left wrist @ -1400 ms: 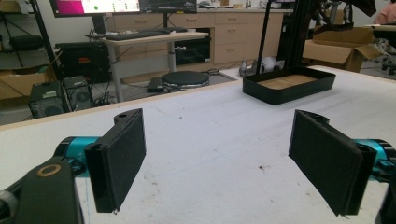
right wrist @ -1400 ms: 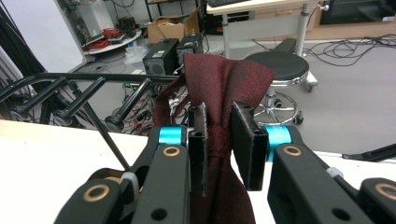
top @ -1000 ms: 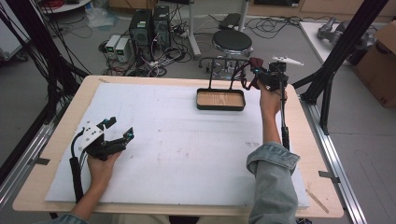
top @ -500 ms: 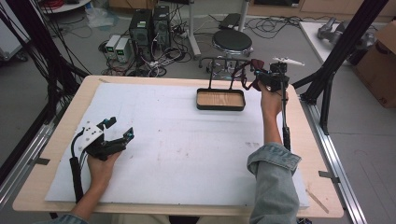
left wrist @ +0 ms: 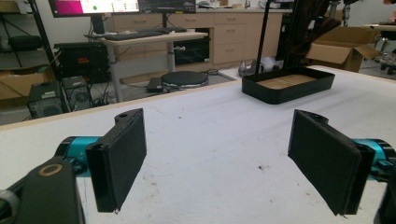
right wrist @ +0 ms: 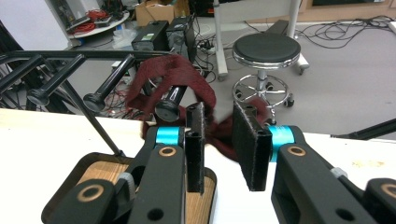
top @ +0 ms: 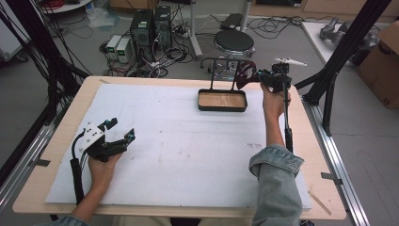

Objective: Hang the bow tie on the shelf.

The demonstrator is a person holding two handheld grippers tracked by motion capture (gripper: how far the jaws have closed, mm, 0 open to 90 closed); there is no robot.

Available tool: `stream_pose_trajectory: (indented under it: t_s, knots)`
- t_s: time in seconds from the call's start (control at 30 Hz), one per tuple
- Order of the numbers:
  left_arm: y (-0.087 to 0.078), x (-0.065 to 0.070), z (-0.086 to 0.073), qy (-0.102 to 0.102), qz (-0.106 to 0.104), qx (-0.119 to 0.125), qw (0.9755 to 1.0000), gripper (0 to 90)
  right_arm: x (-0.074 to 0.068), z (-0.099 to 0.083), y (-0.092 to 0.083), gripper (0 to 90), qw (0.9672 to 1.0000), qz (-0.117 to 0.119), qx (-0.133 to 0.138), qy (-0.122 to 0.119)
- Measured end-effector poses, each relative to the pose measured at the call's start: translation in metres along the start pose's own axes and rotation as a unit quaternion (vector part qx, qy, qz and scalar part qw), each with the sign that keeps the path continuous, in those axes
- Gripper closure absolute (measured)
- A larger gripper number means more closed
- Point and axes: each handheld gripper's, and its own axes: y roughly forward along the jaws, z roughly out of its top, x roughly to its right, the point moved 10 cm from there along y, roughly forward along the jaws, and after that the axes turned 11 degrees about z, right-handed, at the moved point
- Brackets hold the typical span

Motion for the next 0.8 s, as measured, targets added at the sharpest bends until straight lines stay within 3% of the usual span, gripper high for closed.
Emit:
stream_pose_trajectory:
  t_s: [0.37,0.8]
  knots:
    - [0.000,0.000,0.000,0.001,0.000,0.000,1.0000,19.6,-0.004,0.012,-0.015,69.5,0.9997,0.007,0.022,-0.003]
    - [0.001,0.000,0.000,0.001,0.002,0.002,1.0000,19.7,-0.023,0.028,-0.045,58.3,0.9981,0.040,0.042,-0.020]
